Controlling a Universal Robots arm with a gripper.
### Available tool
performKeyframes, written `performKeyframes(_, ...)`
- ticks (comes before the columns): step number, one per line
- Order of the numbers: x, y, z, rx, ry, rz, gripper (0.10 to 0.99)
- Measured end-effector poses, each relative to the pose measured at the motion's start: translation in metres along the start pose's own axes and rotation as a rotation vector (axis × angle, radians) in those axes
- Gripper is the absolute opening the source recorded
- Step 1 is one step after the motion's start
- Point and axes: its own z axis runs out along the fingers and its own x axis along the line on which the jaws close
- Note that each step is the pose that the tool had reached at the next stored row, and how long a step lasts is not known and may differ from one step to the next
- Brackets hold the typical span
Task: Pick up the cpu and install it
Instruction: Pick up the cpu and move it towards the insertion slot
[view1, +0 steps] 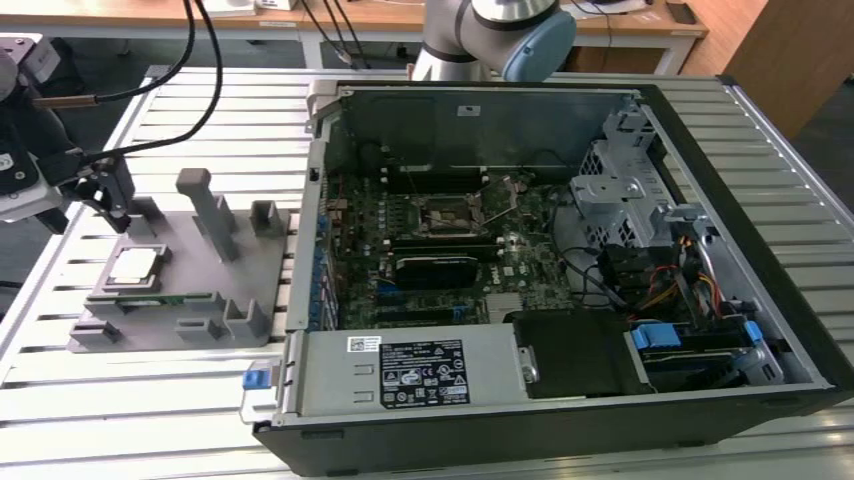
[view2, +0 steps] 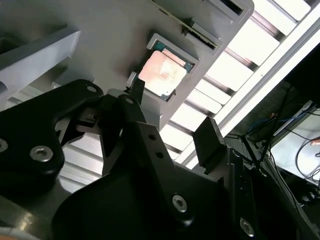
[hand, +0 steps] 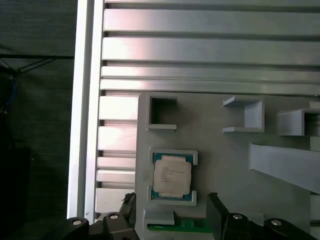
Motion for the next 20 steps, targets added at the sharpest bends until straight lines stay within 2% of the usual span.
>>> performKeyframes(2, -0.0001, -0.0002, 0.0036, 0.000, 0.0000, 0.000, 0.667)
performKeyframes(3, -0.0001, -0.0003, 0.0054, 0.000, 0.0000, 0.000, 0.729)
performKeyframes(17, -0.0024, 0.0015, 0.0309, -0.001, 0.0000, 0.000, 0.729)
performKeyframes(20, -0.0025, 0.0011, 0.0383, -0.001, 0.0000, 0.000, 0.729)
